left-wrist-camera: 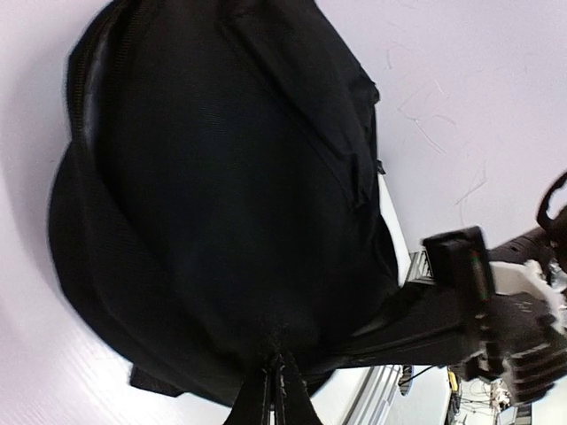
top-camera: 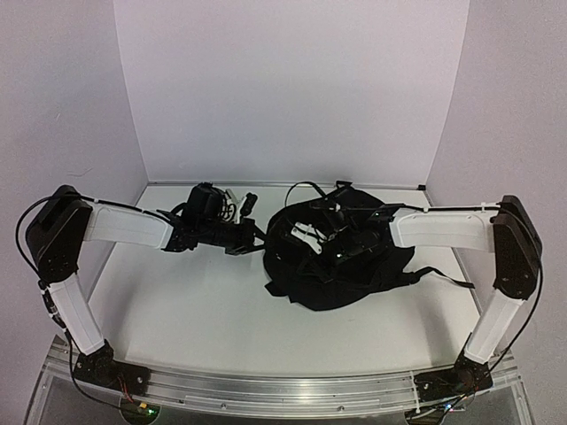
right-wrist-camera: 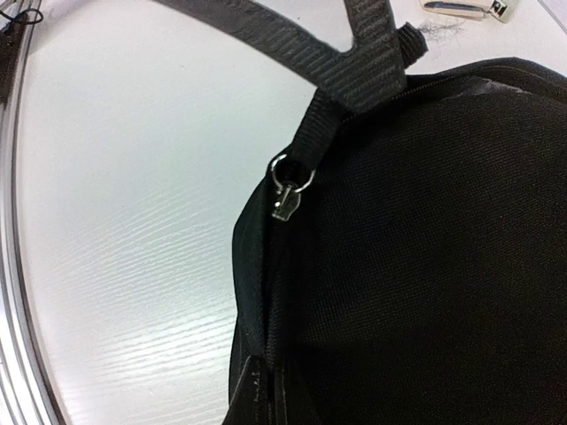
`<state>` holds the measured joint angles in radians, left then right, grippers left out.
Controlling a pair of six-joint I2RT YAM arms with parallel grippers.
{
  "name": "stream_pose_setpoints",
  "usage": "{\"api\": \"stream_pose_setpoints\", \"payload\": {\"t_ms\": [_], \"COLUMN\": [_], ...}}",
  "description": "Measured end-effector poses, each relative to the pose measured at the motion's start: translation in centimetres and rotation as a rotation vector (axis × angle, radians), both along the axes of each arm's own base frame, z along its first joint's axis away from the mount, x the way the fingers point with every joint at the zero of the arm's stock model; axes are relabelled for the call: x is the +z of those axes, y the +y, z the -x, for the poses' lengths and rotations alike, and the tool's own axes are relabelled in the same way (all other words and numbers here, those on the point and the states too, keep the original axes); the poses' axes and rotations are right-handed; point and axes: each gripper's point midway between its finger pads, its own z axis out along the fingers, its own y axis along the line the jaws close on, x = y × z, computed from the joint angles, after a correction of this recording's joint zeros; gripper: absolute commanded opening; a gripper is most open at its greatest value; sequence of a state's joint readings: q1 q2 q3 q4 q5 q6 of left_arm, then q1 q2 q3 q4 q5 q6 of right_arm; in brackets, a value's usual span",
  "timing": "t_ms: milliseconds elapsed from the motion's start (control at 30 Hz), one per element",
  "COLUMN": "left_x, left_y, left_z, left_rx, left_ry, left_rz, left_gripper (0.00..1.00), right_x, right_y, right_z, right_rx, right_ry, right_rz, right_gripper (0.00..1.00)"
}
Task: Pack the student bag
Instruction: Zip the student bag at the center of the board.
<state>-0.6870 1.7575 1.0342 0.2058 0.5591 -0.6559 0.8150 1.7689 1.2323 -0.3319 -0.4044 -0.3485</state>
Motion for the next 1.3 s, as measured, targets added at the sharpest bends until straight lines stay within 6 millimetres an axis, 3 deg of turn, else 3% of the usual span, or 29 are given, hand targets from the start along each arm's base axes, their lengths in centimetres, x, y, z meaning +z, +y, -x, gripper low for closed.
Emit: {"api": "stream_pose_setpoints", "payload": {"t_ms": [100, 233, 467, 533, 600, 667, 800, 1033, 1200, 1267, 1300], "left_x": [-0.9, -0.4, -0.1, 0.1, 0.3, 0.6, 1.3, 1.8, 2.2, 2.2, 2.2], "left_y": [0.6, 1.6, 0.8, 0.4, -0.1, -0.6, -1.9, -3.5, -3.7, -3.7, -3.8], "left_z": [-0.9, -2.5, -1.2, -0.5, 0.1, 0.3, 1.4, 2.4, 2.4, 2.4, 2.5], "left_rx": [0.013, 0.037, -0.058, -0.090, -0.115, -0.128, -0.168, -0.203, -0.201, -0.202, -0.202], "left_ry": [0.027, 0.033, 0.052, 0.058, 0.050, 0.032, 0.007, 0.011, 0.019, 0.022, 0.025], "left_rz": [-0.011, -0.004, 0.018, 0.030, 0.039, 0.047, 0.067, 0.110, 0.125, 0.127, 0.127], "left_gripper": [0.00, 0.00, 0.00, 0.00, 0.00, 0.00, 0.00, 0.00, 0.00, 0.00, 0.00], "right_x": [0.5, -0.2, 0.3, 0.5, 0.6, 0.0, 0.7, 4.7, 2.8, 1.8, 1.3], "right_y": [-0.7, -2.1, -4.2, -4.9, -5.5, -6.4, -6.2, -1.3, 0.0, 0.0, -0.1], "right_z": [0.6, 1.8, 2.3, 2.3, 2.5, 3.0, 3.3, 1.7, 1.6, 1.7, 1.8], "right_rx": [0.012, 0.043, 0.066, 0.066, 0.062, 0.045, 0.024, 0.008, 0.003, -0.005, -0.009], "right_ry": [-0.025, -0.058, -0.184, -0.212, -0.204, -0.145, -0.045, -0.020, 0.025, 0.041, 0.047], "right_rz": [-0.009, 0.018, 0.051, 0.062, 0.081, 0.120, 0.130, -0.022, -0.028, -0.020, -0.017], "right_gripper": [0.00, 0.00, 0.01, 0.19, 0.51, 0.61, 0.63, 0.62, 0.54, 0.44, 0.33]}}
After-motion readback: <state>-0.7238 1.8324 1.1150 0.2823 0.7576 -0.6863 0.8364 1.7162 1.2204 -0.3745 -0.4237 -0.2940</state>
